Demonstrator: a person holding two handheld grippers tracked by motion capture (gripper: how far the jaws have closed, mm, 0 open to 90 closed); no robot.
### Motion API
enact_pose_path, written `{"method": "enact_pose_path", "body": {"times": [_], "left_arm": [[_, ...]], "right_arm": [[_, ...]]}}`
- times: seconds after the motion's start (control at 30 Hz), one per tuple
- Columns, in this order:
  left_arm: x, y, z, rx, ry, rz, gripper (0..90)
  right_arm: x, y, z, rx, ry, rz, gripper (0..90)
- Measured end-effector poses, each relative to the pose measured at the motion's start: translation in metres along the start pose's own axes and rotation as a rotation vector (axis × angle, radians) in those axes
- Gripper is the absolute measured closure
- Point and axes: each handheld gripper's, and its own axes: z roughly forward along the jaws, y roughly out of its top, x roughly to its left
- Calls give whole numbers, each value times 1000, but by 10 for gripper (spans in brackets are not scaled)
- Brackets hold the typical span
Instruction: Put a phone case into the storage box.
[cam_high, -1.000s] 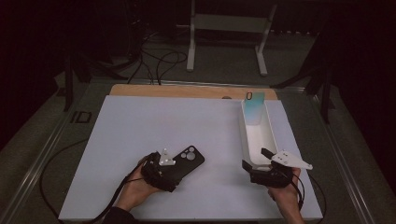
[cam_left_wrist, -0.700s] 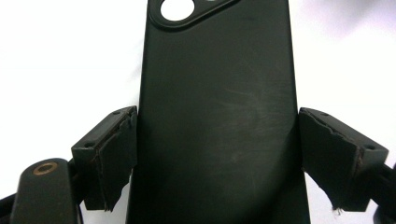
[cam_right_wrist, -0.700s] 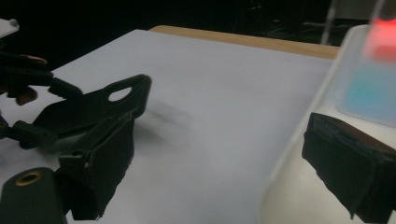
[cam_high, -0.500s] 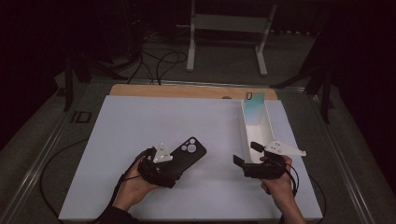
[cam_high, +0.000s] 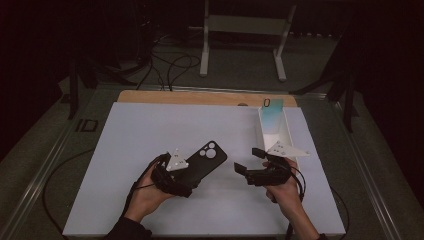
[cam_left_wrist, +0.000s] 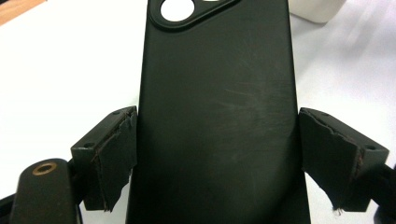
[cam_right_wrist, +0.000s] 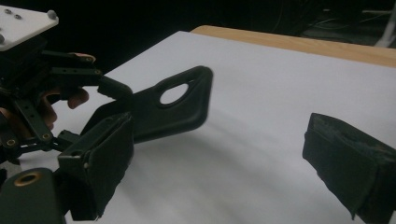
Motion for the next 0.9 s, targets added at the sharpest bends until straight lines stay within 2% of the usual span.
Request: {"method": "enact_pose_path", "body": {"times": [0.13,0.17,0.3,0.5,0.6,0.67,0.77,0.87,0.9], "left_arm": [[0,2,-1,-9,4,5,160],[0,3,-3,-15,6,7,160],[0,5,-5,-28,7,8,160],[-3,10,-7,-44,8,23,160],[-4,11,-7,-48,8,27,159],[-4,12,-7,-54,9,26,160],[-4,13,-7,-57,11,24,159],[-4,13,-8,-60,10,23,159],[-5,14,-8,-64,7,24,159]], "right_arm": [[3,3,8,23,18,-10,88],[5,4,13,45,26,-19,89],[8,7,17,57,37,-18,89],[13,13,27,60,86,17,92],[16,14,30,68,93,12,93],[20,15,34,75,87,13,128],[22,15,39,90,113,42,148],[22,14,42,99,118,54,157],[23,14,45,103,127,69,185]]}}
